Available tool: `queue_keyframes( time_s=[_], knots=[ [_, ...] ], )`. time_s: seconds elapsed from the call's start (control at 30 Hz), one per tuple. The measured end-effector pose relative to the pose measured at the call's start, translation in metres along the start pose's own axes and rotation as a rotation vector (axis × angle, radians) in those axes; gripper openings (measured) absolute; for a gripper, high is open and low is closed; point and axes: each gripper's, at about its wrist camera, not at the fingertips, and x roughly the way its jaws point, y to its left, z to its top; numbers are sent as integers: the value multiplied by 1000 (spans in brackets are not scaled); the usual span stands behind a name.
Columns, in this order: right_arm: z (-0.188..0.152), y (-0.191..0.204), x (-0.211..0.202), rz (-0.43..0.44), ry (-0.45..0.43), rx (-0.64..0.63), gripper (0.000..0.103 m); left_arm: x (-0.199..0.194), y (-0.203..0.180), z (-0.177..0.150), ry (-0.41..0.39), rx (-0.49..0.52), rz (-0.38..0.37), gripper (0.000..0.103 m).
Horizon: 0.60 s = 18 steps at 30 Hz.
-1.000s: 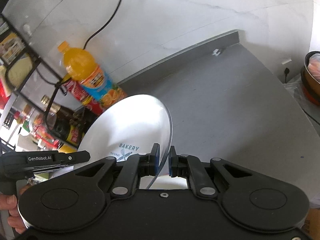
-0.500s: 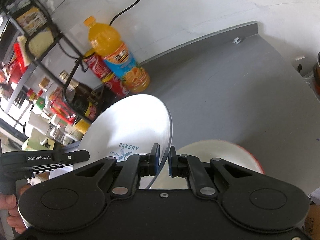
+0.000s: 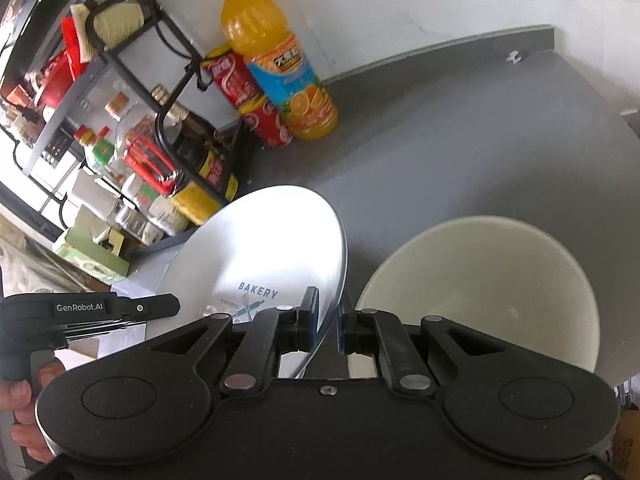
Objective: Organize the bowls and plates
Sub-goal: 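Carry the 'BAKERY' plate with both grippers over the stacked plates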
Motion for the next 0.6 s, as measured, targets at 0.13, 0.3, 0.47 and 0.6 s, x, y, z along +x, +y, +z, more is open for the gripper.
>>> queue_keyframes(
  time_s=[0.13, 0.3, 0.47, 0.6],
  knots=[
    [-7, 8, 5, 1, 21, -16, 9, -3, 11, -9, 5, -18, 13, 8],
    [-14, 21, 11, -13, 42, -48, 9, -5, 24, -18, 14, -47, 28, 8],
    [-27, 27, 20, -20, 73, -58, 10, -1, 37, -25, 33, -73, 48, 8],
    [-34, 34, 25, -33, 95, -79, 10, 4, 46, -30, 50, -80, 63, 8]
  ],
)
